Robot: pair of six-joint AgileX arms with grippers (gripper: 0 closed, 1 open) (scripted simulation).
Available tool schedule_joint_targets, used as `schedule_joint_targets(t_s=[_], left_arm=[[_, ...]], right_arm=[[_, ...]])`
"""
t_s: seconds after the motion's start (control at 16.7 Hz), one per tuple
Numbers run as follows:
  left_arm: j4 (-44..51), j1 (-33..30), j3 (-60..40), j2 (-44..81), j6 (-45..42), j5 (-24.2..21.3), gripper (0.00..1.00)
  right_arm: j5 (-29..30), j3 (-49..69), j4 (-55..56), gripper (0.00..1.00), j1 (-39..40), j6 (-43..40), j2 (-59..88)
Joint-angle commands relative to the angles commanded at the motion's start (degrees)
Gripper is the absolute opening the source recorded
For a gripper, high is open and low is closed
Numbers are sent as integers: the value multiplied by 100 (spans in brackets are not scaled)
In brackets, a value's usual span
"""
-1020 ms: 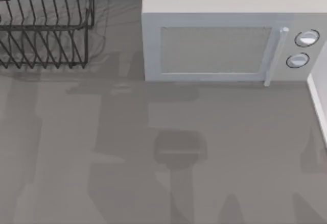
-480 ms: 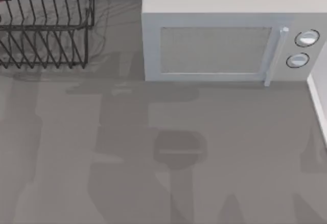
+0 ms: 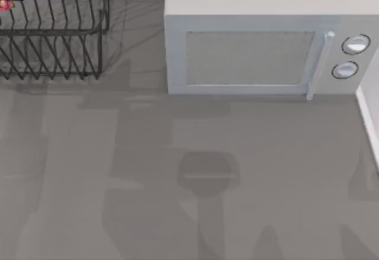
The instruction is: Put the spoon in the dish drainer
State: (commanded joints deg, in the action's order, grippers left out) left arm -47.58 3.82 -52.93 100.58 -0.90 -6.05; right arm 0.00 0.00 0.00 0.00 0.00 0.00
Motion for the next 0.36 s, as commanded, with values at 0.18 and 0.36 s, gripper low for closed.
schedule_joint_targets(t_s=[0.18,0.36], left_arm=[[0,0,0,0,0,0,100],[0,0,0,0,0,0,100]], right_arm=[[0,0,0,100,0,0,0],[0,0,0,100,0,0,0]])
